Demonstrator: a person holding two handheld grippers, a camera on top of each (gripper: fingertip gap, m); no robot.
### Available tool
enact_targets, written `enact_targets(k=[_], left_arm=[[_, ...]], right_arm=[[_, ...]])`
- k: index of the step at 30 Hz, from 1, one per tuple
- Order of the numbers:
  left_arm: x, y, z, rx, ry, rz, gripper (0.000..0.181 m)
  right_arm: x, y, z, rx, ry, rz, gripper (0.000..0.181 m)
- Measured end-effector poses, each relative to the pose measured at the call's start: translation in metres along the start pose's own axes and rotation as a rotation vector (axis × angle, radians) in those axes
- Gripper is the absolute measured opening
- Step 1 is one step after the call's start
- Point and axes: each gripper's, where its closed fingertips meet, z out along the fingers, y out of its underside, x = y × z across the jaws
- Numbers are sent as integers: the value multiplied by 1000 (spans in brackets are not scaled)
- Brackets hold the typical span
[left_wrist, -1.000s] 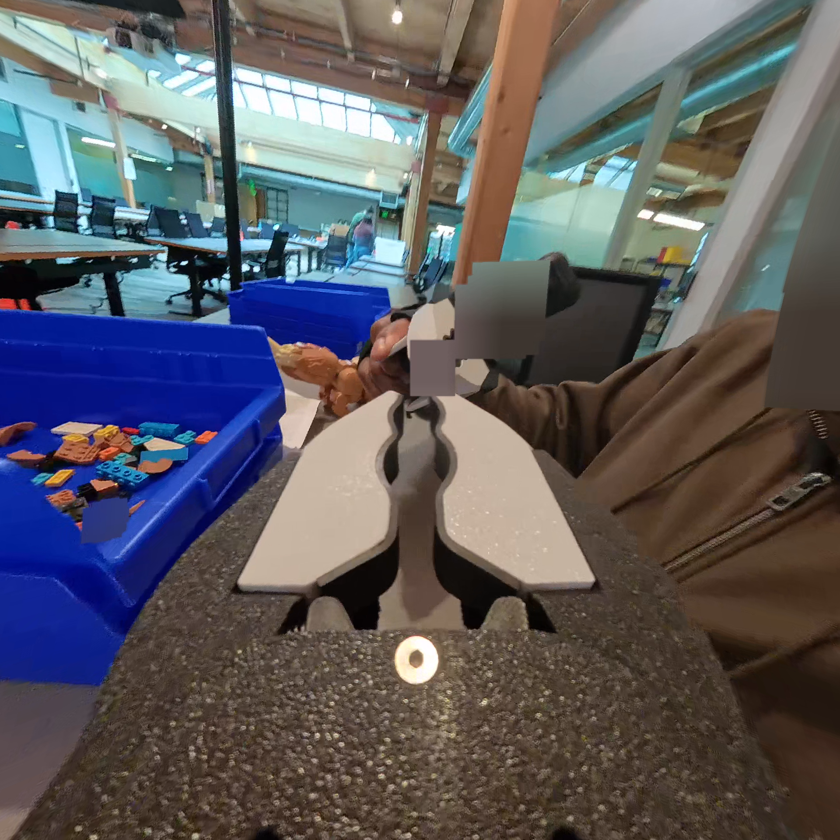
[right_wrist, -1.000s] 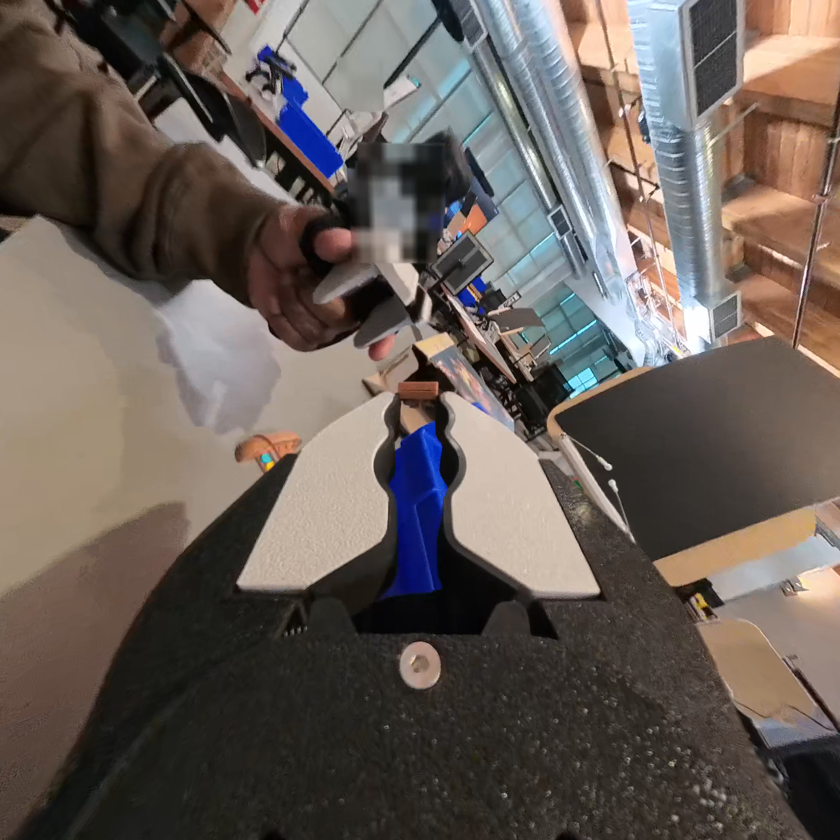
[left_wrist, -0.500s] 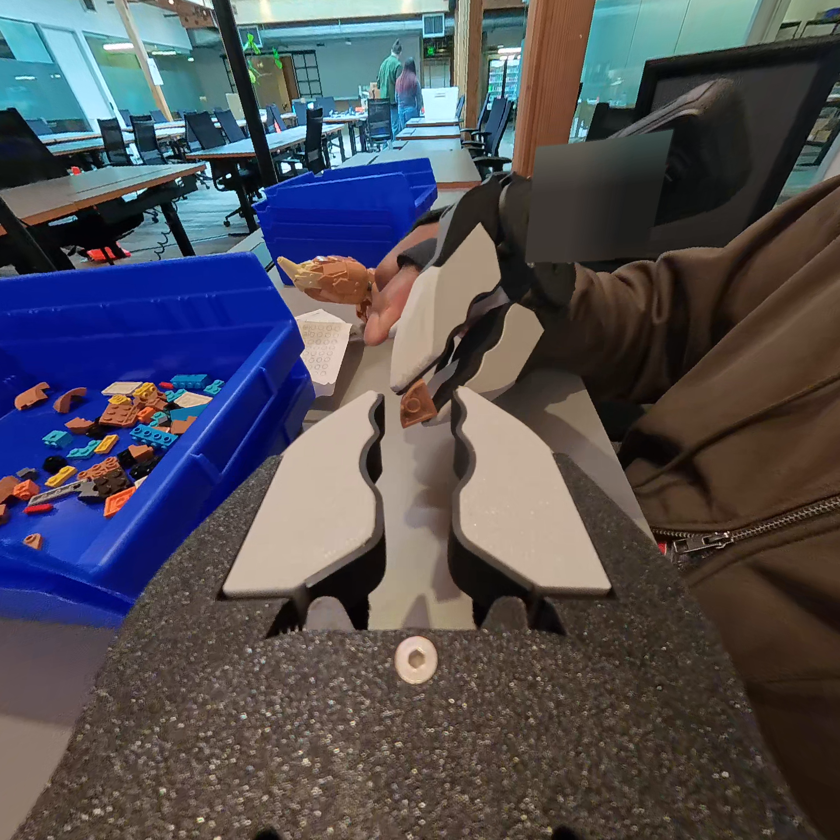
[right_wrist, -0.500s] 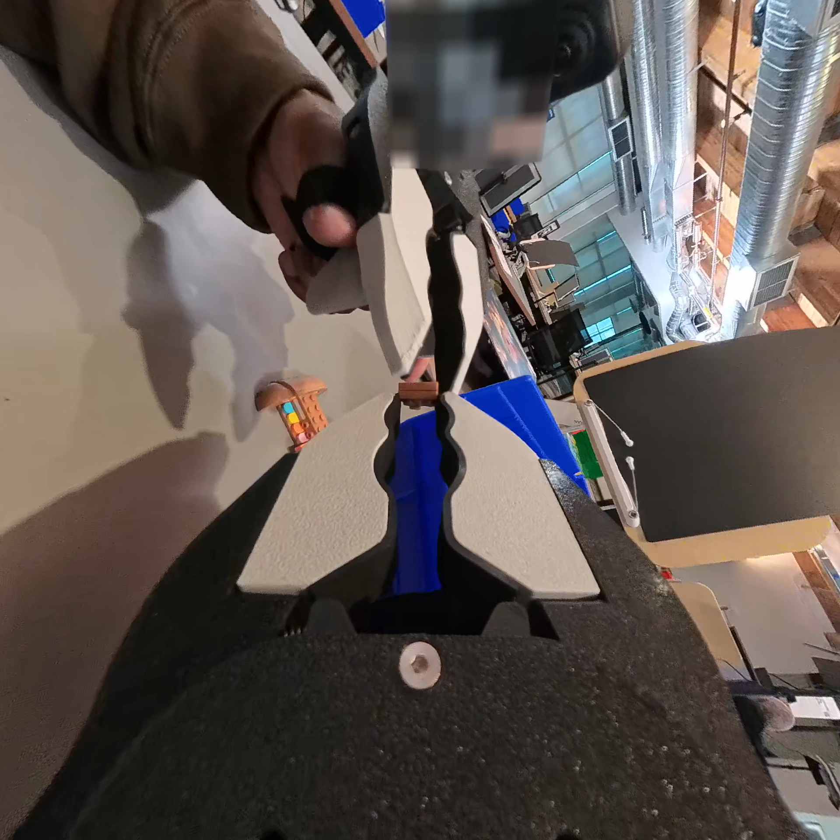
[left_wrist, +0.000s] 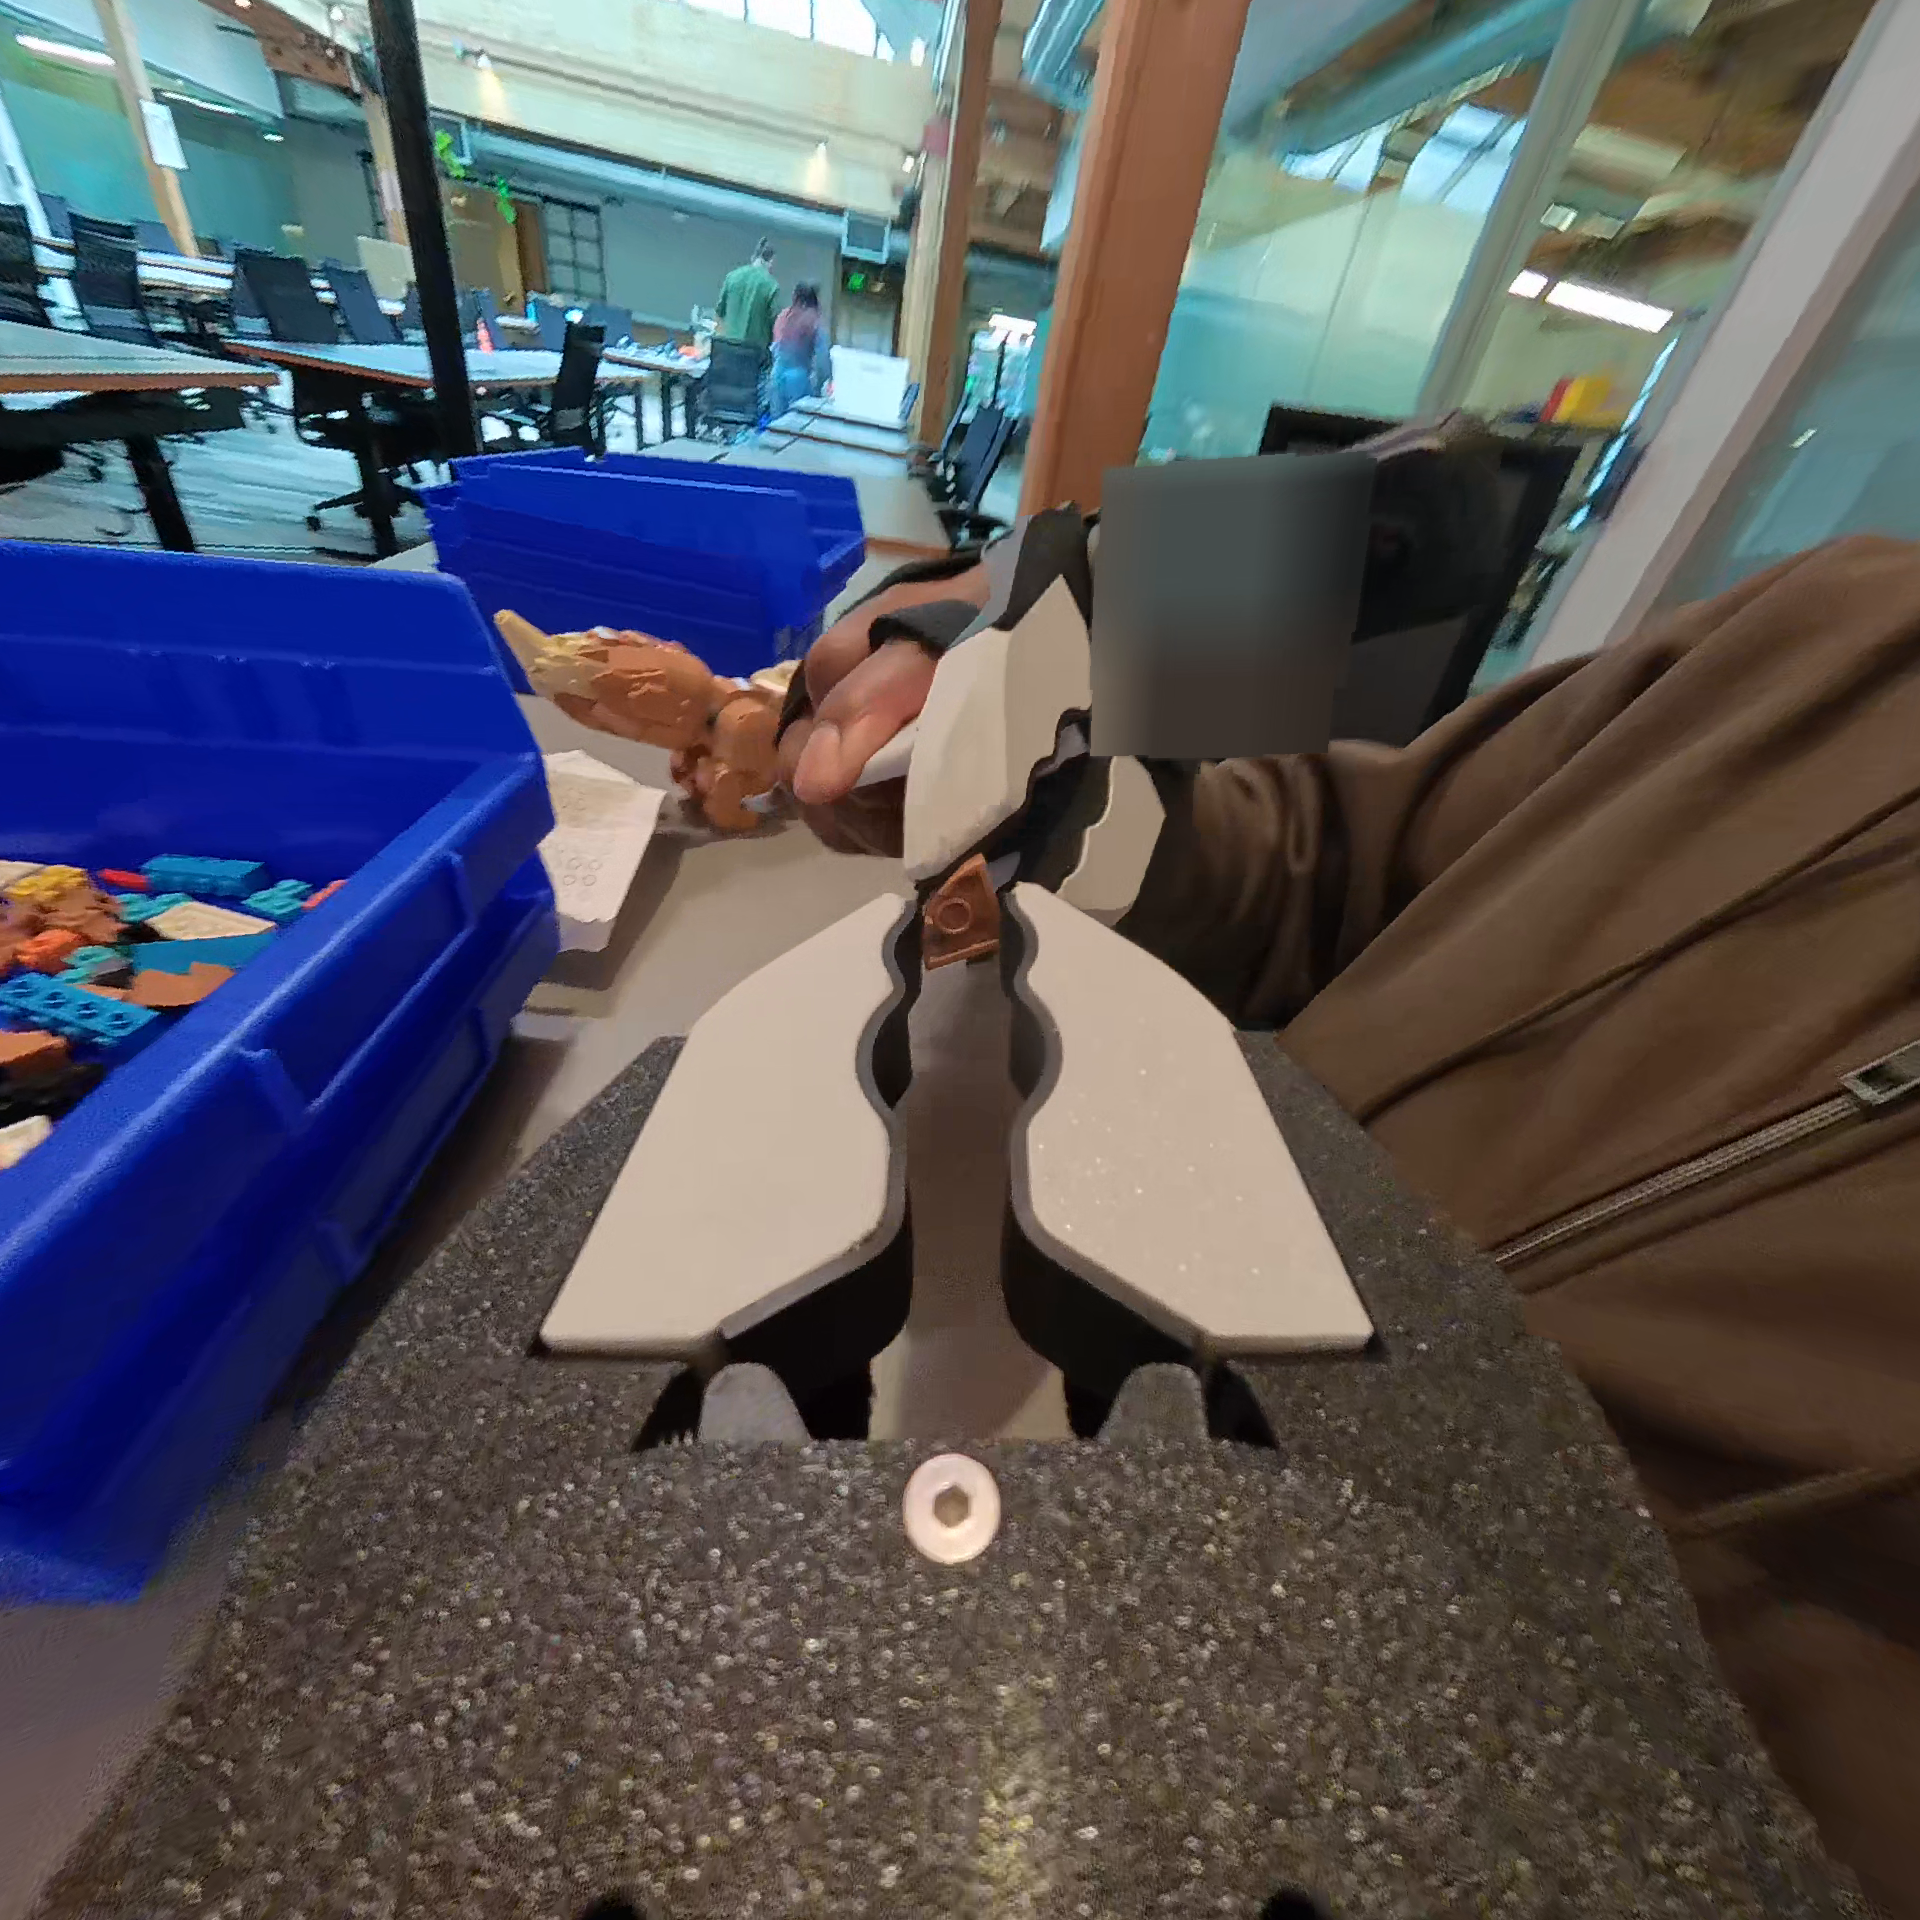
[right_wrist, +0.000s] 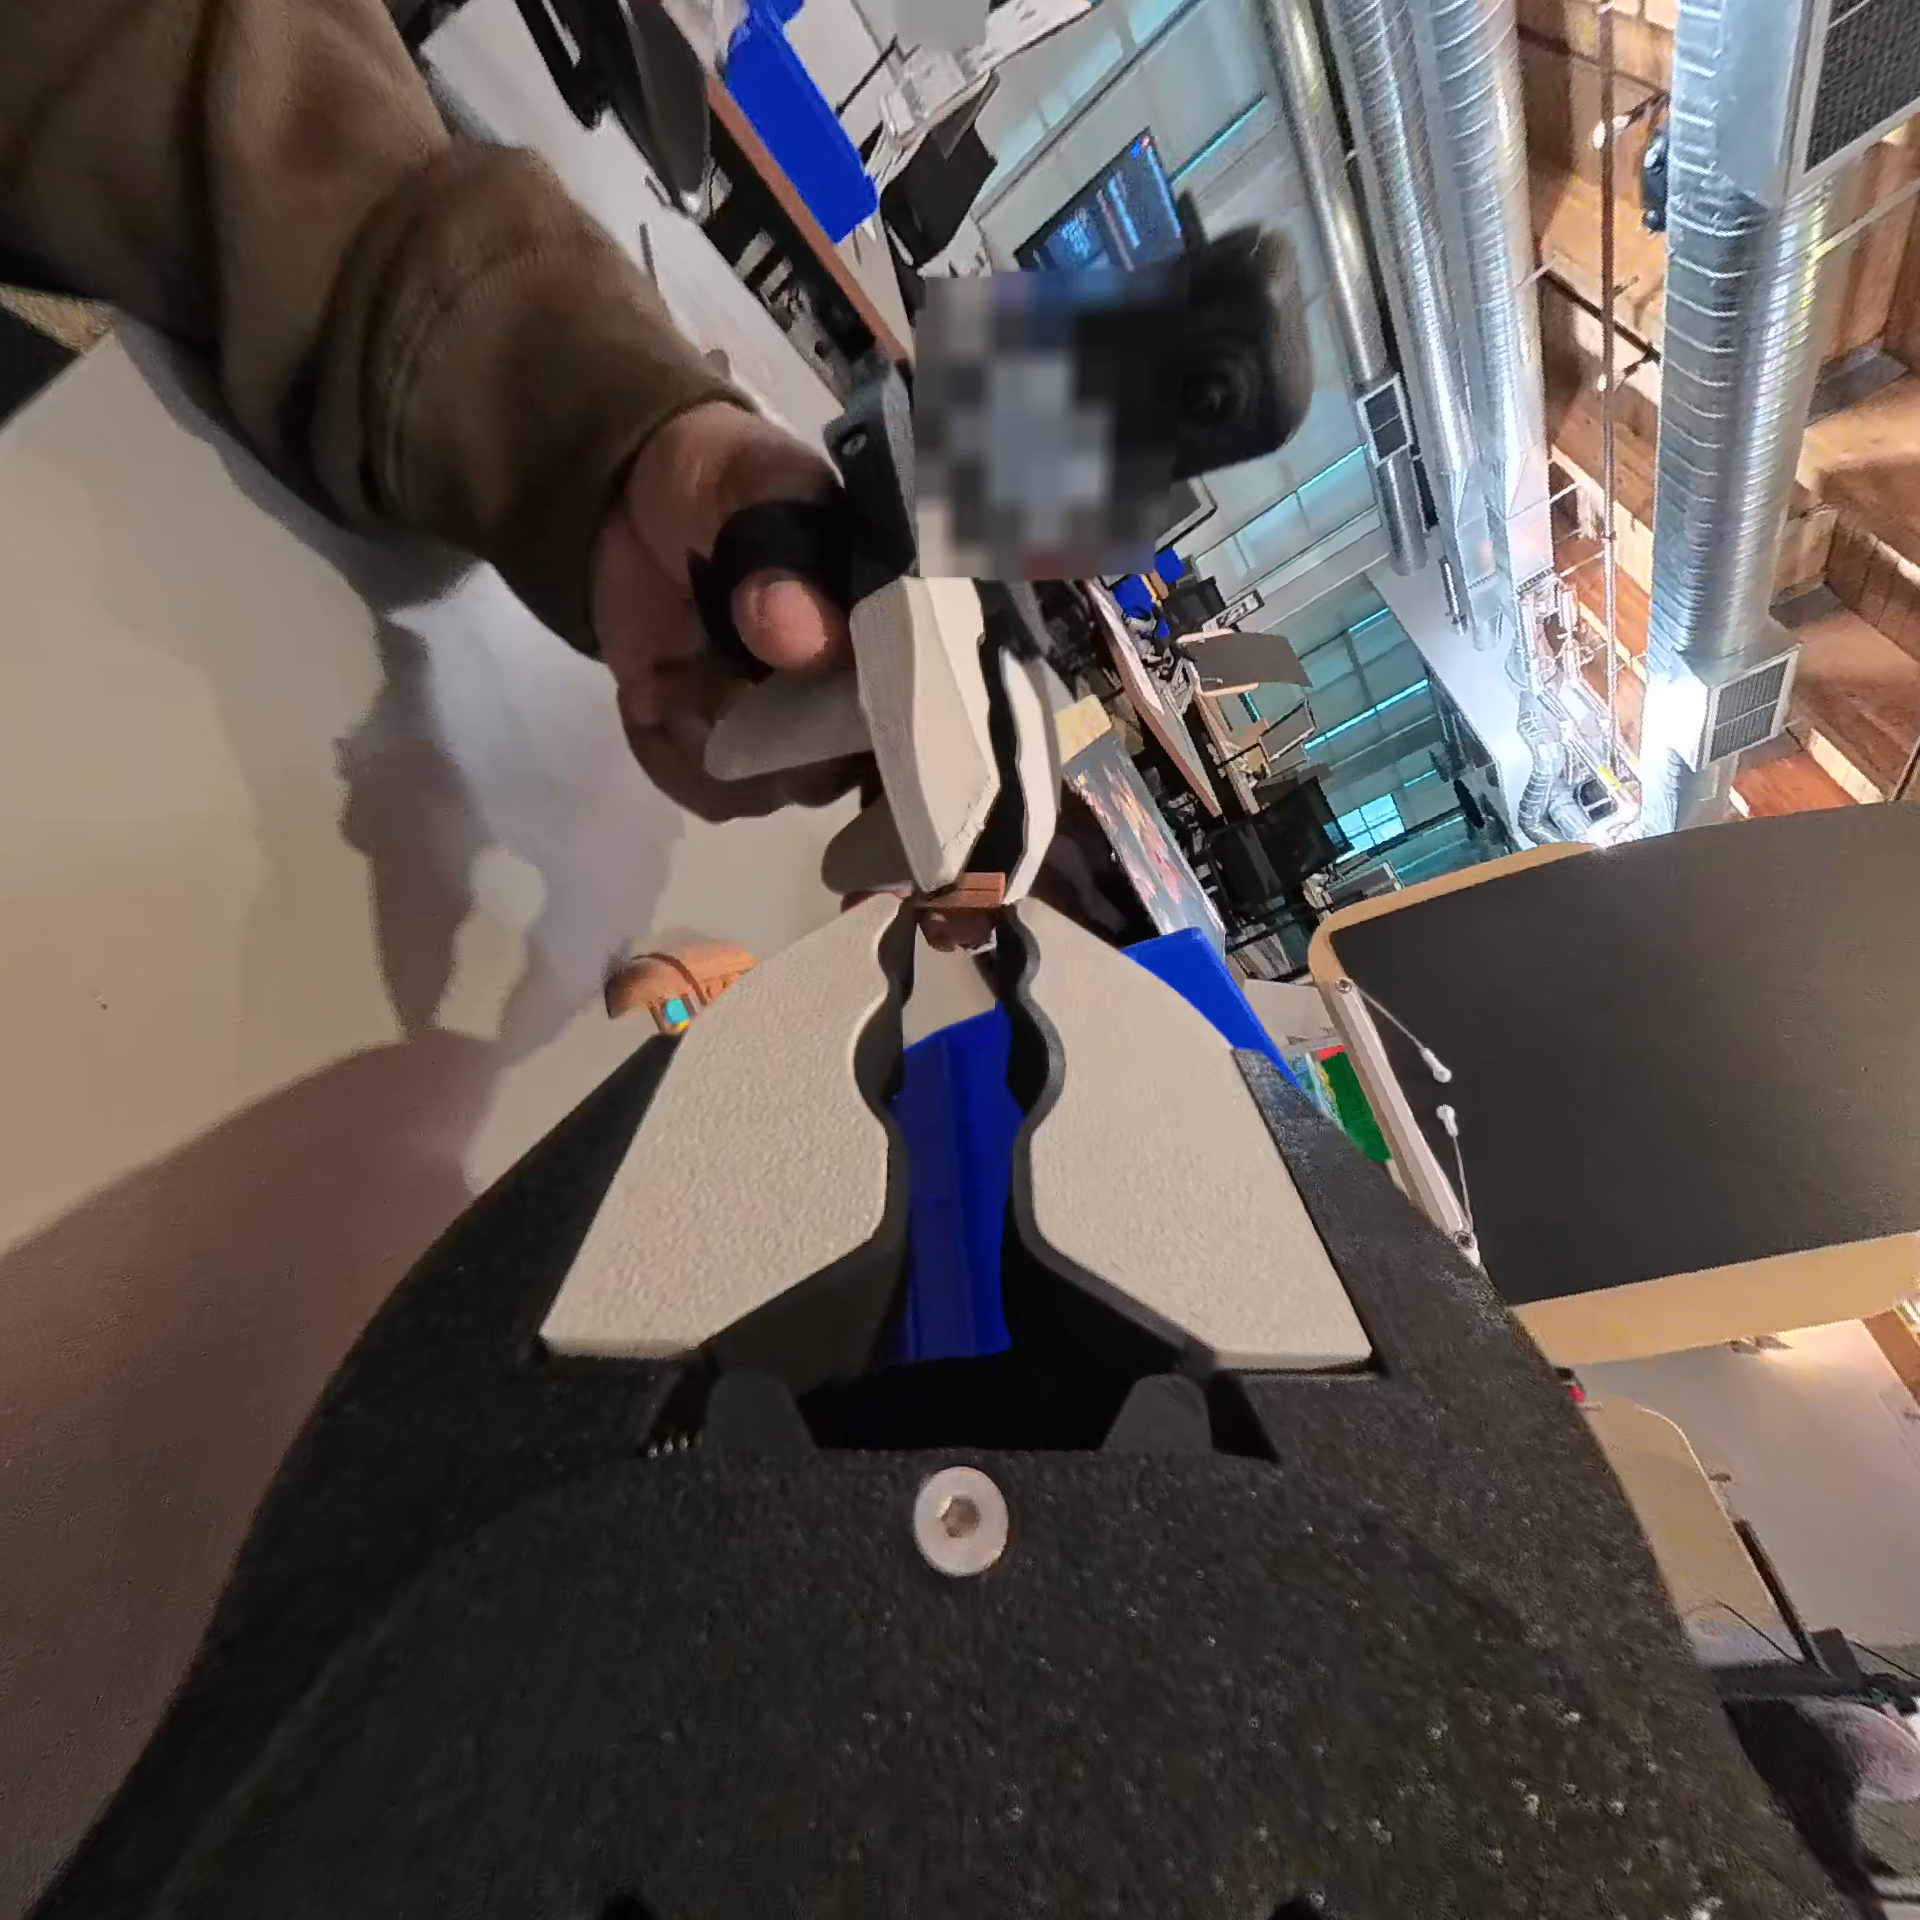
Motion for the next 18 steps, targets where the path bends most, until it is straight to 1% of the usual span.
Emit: enact_targets(k=[4, 7, 12, 15, 18], left_arm=[[8, -5, 1, 65, 75, -104, 14], [12, -8, 2, 104, 101, -169, 14], [13, -10, 6, 159, 28, -229, 14], [21, -8, 11, 169, -31, -204, 14], [29, -7, 13, 175, -101, -152, 14]], right_arm=[[1, -9, -3, 47, 5, 28, 15], [2, -13, -6, 77, 24, 3, 16], [5, -8, -7, -4, 153, -105, 20], [2, -5, -6, -67, 211, -135, 25], [-3, -11, -10, -63, 236, -141, 26]])
